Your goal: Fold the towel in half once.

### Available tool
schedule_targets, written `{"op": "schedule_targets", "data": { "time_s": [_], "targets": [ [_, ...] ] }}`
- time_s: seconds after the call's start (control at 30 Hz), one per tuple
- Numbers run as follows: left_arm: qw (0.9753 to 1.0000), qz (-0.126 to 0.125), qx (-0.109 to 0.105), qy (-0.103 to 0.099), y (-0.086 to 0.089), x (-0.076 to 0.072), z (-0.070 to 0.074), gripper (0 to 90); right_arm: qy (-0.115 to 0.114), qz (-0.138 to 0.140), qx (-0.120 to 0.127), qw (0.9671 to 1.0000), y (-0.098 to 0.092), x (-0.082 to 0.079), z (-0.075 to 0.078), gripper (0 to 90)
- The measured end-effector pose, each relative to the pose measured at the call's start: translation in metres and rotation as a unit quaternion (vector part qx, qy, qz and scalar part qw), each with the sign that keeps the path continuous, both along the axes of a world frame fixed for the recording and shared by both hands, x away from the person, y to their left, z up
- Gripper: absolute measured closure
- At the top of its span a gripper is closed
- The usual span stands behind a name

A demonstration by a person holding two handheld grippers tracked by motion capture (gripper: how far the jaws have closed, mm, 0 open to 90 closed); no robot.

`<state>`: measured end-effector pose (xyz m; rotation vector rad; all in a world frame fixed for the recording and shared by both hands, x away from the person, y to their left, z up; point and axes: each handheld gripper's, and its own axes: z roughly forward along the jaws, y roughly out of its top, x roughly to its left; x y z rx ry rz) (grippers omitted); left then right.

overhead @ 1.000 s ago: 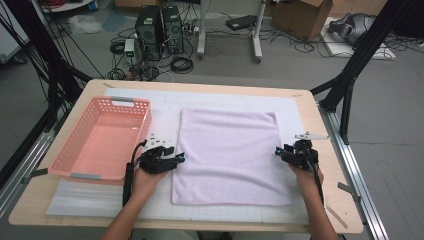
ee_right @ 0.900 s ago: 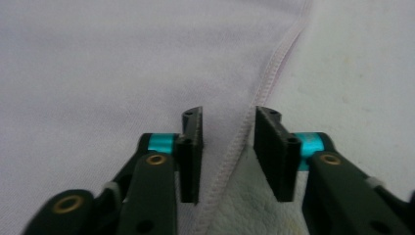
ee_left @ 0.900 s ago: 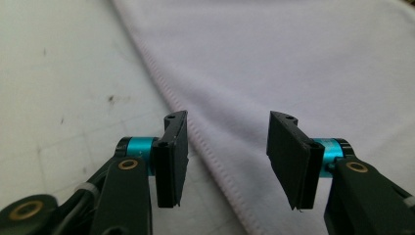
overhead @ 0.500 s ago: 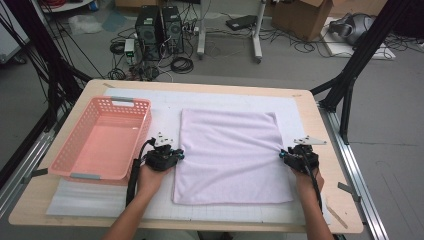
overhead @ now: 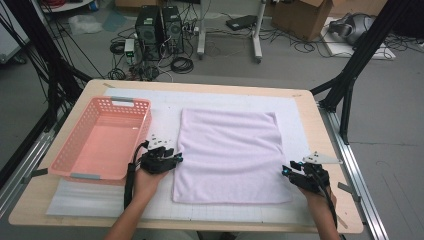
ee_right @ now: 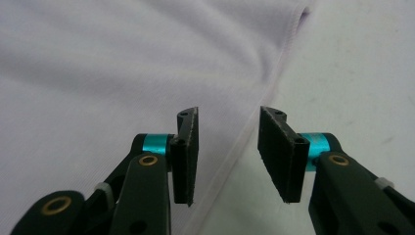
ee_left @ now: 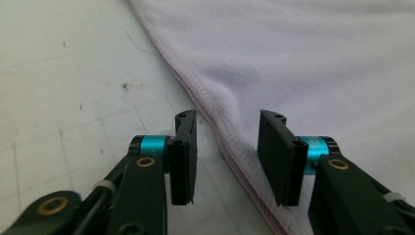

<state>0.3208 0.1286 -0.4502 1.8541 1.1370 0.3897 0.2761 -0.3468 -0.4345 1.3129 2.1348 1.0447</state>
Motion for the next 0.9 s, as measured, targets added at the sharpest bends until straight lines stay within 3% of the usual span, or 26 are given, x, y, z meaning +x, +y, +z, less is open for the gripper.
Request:
{"op": "schedule_targets", "data": {
  "time_s": [0.17,0.47,0.63,0.7,0.77,0.8,0.87,0.9],
  "targets": [
    [0.9995,-0.022,-0.021,-0.007,0.006,-0.021,0.001,55.2,0.001,0.009,0.002,1.0,-0.001,-0.019,-0.003,62.3],
    [0.998,-0.052,-0.034,-0.015,0.01,-0.068,0.006,59.0,0.002,0.034,0.006,0.9994,0.007,-0.055,-0.004,66.8],
    [0.9977,-0.064,-0.022,-0.001,0.005,-0.082,0.0,58.9,0.013,0.047,-0.008,0.9988,0.015,-0.066,-0.007,68.7],
    [0.9974,-0.07,-0.017,0.005,0.002,-0.085,-0.001,58.5,0.022,0.047,-0.026,0.9983,0.02,-0.068,-0.01,74.4],
    [0.9974,-0.072,0.004,0.006,-0.003,-0.089,-0.003,60.5,0.022,0.05,-0.028,0.9981,0.021,-0.07,-0.009,86.1],
    [0.9975,-0.067,0.02,-0.008,-0.006,-0.092,-0.004,63.1,0.021,0.05,-0.032,0.998,0.022,-0.071,-0.009,87.1],
    [0.9967,-0.07,0.038,-0.013,-0.01,-0.095,-0.003,80.1,0.021,0.049,-0.035,0.998,0.022,-0.073,-0.009,88.0],
    [0.9967,-0.067,0.043,-0.011,-0.011,-0.097,-0.002,84.1,0.024,0.05,-0.037,0.9978,0.022,-0.074,-0.008,88.2]
  ]
}}
